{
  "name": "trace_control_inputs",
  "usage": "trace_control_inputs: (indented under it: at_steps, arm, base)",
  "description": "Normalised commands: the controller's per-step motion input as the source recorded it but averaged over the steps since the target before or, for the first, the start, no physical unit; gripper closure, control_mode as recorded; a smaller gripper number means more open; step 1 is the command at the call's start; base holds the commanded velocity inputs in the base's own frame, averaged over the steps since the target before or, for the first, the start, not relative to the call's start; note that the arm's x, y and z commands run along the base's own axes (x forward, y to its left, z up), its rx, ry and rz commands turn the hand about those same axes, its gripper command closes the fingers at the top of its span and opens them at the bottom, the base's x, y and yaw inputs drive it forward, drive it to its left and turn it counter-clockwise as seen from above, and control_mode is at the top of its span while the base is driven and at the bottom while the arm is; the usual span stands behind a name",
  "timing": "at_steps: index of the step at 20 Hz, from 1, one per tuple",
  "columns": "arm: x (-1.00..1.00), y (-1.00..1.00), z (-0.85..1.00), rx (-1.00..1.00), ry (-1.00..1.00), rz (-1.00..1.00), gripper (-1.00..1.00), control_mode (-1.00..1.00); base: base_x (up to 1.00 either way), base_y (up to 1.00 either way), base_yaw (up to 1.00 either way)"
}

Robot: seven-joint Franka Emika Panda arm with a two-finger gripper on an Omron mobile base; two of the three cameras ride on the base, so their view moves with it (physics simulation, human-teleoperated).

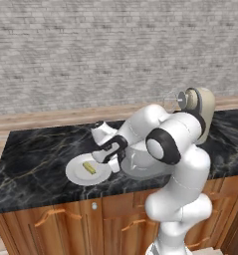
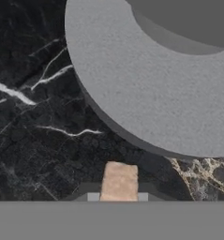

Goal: Add butter and sugar cubes to the stand mixer bowl and then turn on the stand mixer to begin making frosting.

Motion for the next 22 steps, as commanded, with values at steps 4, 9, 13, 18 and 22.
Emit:
trace_control_inputs:
  at_steps: [4,9,13,18,22]
  arm:
    - [-0.45,0.3,0.17,0.0,-0.17,-0.09,1.0,-1.0]
    - [-0.49,0.19,0.82,0.0,-0.31,-0.08,1.0,-1.0]
    - [-0.33,0.09,1.0,0.0,-0.28,-0.08,1.0,-1.0]
    - [-0.25,0.0,1.0,0.0,-0.11,-0.05,1.0,-1.0]
    - [-0.08,0.02,1.0,0.0,-0.03,-0.01,1.0,-1.0]
  base:
    - [0.0,0.0,0.0]
    - [0.0,0.0,0.0]
    - [0.0,0.0,0.0]
    - [0.0,0.0,0.0]
    - [0.0,0.0,0.0]
